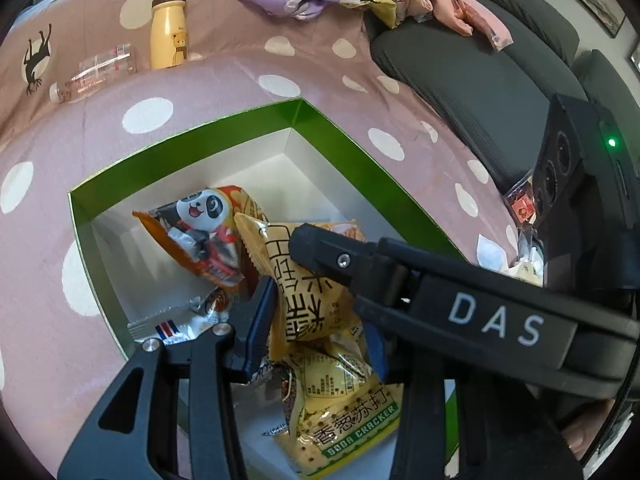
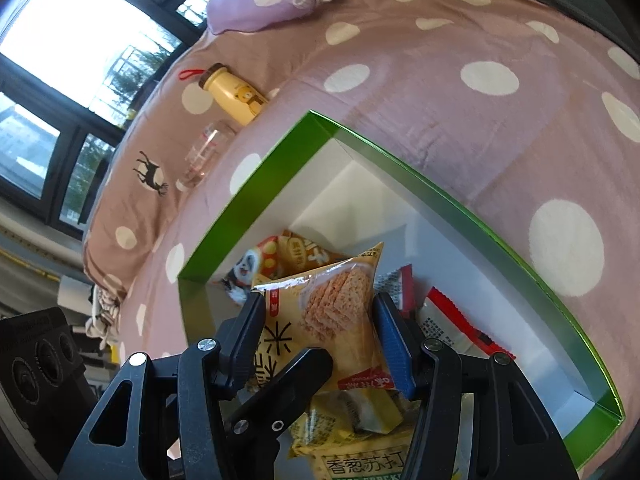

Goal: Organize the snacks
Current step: 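Carry the yellow pack into the box and open the right gripper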

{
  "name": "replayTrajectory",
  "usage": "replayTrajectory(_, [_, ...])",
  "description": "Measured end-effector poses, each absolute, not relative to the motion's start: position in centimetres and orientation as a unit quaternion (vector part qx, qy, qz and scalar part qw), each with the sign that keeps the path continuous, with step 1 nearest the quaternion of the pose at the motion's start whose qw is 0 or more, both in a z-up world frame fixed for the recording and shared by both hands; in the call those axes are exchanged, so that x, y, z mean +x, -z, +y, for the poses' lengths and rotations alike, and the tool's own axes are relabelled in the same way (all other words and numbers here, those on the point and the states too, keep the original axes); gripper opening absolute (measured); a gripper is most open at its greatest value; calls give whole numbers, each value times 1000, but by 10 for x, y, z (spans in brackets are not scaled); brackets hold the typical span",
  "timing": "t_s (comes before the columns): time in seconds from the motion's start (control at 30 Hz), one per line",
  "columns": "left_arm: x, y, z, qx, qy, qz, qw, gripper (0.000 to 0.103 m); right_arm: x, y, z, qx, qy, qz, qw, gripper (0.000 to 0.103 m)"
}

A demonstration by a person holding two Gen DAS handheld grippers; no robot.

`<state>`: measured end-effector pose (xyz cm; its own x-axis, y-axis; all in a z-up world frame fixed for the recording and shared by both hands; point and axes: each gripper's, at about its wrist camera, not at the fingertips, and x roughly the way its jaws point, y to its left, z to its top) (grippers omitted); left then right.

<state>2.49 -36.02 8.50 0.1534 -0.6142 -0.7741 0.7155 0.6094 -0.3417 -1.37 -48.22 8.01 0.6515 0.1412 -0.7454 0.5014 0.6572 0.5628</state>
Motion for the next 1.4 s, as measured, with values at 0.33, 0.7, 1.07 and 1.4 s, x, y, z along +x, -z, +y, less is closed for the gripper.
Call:
replayTrajectory(0.33, [28, -77, -365, 55, 435, 494, 751, 43, -15, -72, -488, 413, 120, 411, 804, 59])
replayTrajectory(0.7, [34, -71, -364, 36, 430, 515, 741, 49, -17, -66, -493, 425, 133, 413, 795, 59])
replayTrajectory(1.07, [29, -85, -355, 24, 425, 506, 750, 49, -22, -78, -491, 413, 135, 397, 808, 59])
replayTrajectory(1.4, [27, -118, -320, 2, 409, 476, 779, 55, -31, -103, -480, 395, 130, 364, 834, 74])
